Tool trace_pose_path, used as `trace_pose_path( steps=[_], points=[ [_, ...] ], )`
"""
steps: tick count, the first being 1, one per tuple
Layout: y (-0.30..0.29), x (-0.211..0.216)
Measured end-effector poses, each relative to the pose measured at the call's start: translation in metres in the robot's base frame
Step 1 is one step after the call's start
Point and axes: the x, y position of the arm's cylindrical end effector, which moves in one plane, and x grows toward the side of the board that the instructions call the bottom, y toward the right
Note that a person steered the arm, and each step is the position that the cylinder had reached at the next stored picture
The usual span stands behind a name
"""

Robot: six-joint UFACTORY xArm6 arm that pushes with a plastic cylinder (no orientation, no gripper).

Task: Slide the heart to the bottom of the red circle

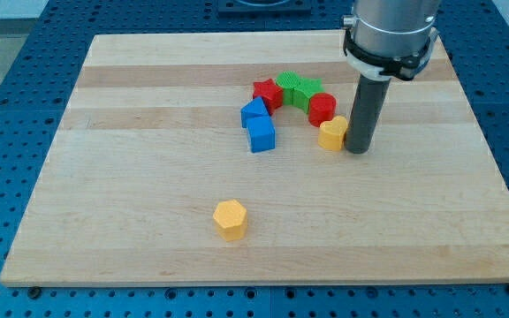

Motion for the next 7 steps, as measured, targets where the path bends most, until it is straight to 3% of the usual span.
trace_pose_path(
  steps=[7],
  points=[
    [-0.028,-0.001]
  ],
)
